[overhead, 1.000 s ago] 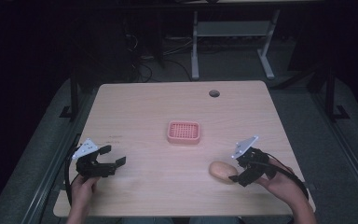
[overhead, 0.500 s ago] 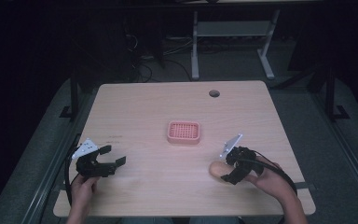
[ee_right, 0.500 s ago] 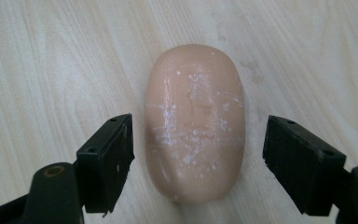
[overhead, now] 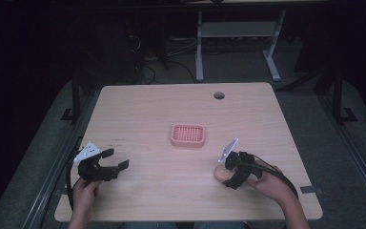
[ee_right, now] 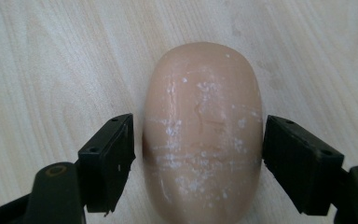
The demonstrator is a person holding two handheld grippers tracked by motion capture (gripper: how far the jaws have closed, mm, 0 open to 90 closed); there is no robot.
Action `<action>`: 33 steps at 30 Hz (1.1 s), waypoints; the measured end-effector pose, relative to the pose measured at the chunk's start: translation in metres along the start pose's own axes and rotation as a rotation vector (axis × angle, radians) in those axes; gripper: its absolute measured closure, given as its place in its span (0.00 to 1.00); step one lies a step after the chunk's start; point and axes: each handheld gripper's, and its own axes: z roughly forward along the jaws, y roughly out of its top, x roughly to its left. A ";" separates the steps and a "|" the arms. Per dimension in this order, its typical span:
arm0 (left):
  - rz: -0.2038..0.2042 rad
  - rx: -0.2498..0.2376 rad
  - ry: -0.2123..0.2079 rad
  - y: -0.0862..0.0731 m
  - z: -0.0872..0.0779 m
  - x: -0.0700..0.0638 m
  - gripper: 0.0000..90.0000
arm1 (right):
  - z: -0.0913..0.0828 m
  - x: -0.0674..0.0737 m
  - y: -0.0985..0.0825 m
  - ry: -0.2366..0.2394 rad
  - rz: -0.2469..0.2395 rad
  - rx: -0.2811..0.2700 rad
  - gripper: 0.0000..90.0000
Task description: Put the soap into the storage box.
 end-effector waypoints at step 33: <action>-0.006 -0.012 0.001 0.000 -0.001 0.001 0.16 | 0.007 -0.001 0.005 0.021 -0.018 0.042 0.35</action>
